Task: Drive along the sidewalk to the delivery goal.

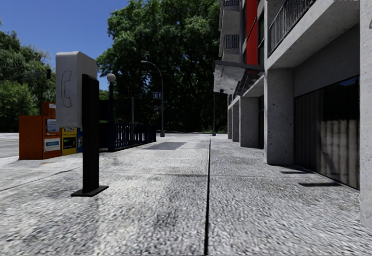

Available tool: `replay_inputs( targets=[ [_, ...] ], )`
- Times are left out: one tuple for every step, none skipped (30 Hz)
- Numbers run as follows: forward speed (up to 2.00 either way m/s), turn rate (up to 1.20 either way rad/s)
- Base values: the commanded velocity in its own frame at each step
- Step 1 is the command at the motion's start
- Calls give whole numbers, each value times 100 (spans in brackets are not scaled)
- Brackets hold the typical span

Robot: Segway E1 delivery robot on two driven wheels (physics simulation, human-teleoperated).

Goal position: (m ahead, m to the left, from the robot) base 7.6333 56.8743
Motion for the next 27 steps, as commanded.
replay_inputs(
  targets=[
    [180,-14],
    [180,-20],
    [180,-20],
    [180,-27],
    [180,-30],
    [180,-31],
    [180,-31],
    [180,-32],
    [180,-32],
    [180,-32],
    [180,-32],
    [180,-32],
    [180,-32],
    [180,-32],
    [180,-32],
    [180,-32],
    [180,-32],
    [180,-32],
    [180,-31],
    [180,-16],
    [180,0],
    [180,0],
    [180,0],
    [180,0],
    [180,0],
    [181,0],
    [200,0]
  ],
)
